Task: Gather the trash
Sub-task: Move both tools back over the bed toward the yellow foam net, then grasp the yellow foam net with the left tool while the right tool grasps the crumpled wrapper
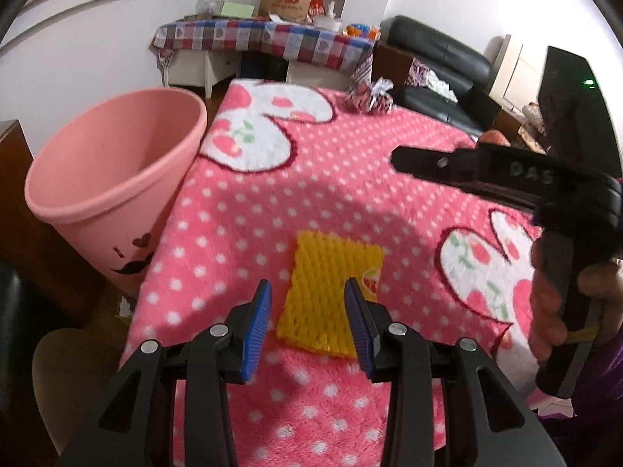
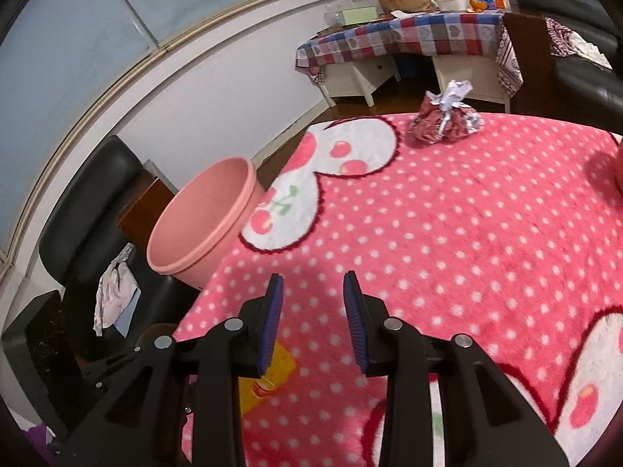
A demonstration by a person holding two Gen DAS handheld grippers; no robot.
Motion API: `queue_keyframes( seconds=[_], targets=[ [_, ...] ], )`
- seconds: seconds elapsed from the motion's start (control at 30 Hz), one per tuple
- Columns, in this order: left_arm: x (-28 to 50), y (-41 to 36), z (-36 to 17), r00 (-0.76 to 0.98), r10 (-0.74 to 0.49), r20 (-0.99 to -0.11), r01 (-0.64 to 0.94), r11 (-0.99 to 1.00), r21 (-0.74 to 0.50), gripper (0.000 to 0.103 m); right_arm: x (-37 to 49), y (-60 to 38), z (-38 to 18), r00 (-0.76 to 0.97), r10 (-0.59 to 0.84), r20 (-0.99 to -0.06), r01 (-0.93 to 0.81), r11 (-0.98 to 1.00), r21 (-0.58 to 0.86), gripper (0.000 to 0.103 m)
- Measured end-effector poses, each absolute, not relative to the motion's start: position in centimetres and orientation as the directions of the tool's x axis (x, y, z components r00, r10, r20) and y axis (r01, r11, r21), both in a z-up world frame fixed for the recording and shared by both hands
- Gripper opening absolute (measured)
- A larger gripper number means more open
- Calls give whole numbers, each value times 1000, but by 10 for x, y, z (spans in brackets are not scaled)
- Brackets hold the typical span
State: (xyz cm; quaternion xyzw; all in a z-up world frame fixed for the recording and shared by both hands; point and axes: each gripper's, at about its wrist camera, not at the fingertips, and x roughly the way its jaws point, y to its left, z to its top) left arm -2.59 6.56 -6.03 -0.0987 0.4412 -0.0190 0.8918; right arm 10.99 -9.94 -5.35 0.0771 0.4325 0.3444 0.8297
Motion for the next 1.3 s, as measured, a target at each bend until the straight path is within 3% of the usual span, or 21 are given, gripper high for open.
queue_keyframes(
  seconds=[0.17,0.3,0.37,0.8,0.93,1.03,1.3],
  targets=[
    [-22,61,-68,580,-121,-805,-56,981,-187,36,109,-107,-58,398,634,-664,-499,756,423,33],
    [-19,57,-66,579,-127,-805,-37,983,-181,13,111,-114,-62,396,635,-663,-485,758,436,33],
    [-19,55,-63,588,-122,-799,-33,984,-174,9,112,-117,-64,397,636,-662,-481,758,440,33],
    [13,67,-38,728,-72,-682,-72,981,-180,9,163,-146,-55,501,596,-628,-405,802,439,33],
    [26,73,-51,721,-77,-689,-87,976,-200,9,200,-151,-47,552,579,-600,-374,815,442,33],
    [33,77,-63,709,-76,-701,-99,974,-205,9,230,-148,-45,580,559,-593,-354,828,434,39],
    [34,88,-69,710,-108,-696,-120,955,-271,9,292,-121,-57,608,474,-637,-332,880,339,40]
  ],
)
